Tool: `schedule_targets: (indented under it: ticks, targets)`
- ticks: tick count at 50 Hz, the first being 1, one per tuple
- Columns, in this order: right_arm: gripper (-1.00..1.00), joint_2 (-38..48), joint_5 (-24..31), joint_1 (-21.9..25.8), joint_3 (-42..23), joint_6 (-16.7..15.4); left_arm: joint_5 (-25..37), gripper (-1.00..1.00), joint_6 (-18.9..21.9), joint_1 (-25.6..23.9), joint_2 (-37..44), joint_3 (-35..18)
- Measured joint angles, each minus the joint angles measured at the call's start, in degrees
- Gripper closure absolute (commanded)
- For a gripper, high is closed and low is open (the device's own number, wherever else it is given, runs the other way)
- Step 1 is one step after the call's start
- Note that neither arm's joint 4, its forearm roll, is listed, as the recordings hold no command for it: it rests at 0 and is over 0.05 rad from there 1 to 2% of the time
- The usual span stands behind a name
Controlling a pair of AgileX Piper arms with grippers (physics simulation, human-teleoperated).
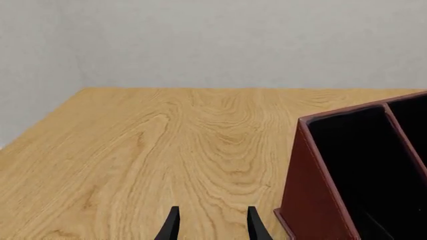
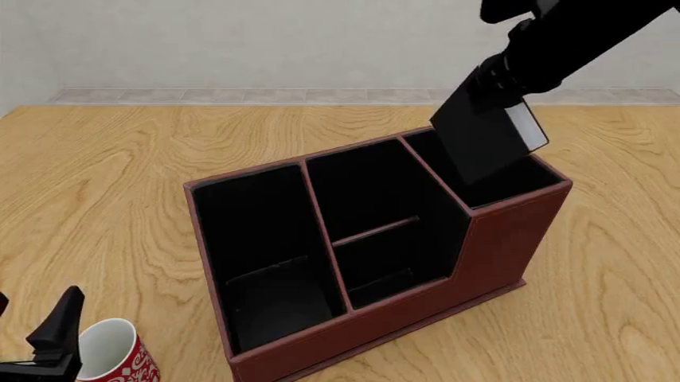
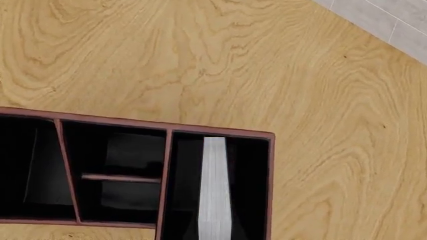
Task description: Pick up the book and place it in the right compartment of the caddy.
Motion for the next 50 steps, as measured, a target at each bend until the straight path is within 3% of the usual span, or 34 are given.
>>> schedule_targets:
  ticks: [50]
  targets:
    - [1.0,3.2,0.0,-0.3,1.7,1.6,-0.1,-1.0,0.3,0.3,0.0,0.7]
